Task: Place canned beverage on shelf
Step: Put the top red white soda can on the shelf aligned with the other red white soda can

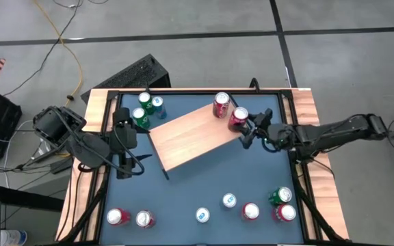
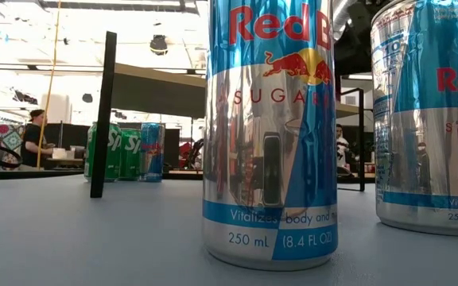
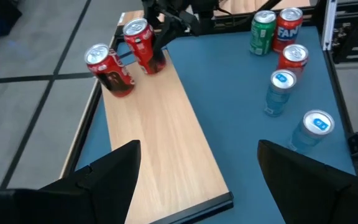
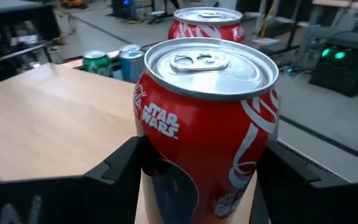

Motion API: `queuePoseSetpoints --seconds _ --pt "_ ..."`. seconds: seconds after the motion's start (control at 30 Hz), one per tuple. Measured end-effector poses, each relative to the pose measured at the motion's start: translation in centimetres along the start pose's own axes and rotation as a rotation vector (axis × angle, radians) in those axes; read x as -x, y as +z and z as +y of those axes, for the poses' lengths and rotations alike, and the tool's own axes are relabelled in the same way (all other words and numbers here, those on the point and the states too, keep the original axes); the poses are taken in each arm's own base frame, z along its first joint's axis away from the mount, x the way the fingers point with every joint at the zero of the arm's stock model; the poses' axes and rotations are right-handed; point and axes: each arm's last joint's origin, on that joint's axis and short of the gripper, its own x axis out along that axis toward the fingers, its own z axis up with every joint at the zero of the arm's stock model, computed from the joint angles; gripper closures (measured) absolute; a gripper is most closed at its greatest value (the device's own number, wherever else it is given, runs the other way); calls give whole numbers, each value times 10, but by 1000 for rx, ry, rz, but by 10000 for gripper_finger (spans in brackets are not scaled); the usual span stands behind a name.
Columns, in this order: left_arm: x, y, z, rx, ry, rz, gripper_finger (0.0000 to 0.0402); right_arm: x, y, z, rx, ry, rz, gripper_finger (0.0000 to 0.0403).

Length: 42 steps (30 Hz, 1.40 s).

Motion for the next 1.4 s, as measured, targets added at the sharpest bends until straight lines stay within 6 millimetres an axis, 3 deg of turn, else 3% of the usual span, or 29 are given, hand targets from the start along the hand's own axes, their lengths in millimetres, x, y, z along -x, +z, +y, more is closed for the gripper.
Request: queuePoseSetpoints --seconds 0.3,0.57,0.97,1.23,1.4 --pt "0 1 0 13 2 -7 93 -5 -4 22 -14 -25 -35 160" --pt "0 1 0 29 -5 -5 93 -10 1 37 93 -44 -7 148" --pt "0 1 -1 31 -17 -1 93 -10 17 41 77 -37 -9 78" --pt "0 0 -1 39 -31 4 93 -7 24 43 112 -37 1 73" --pt "0 0 -1 39 -31 4 93 9 41 41 172 9 -47 73"
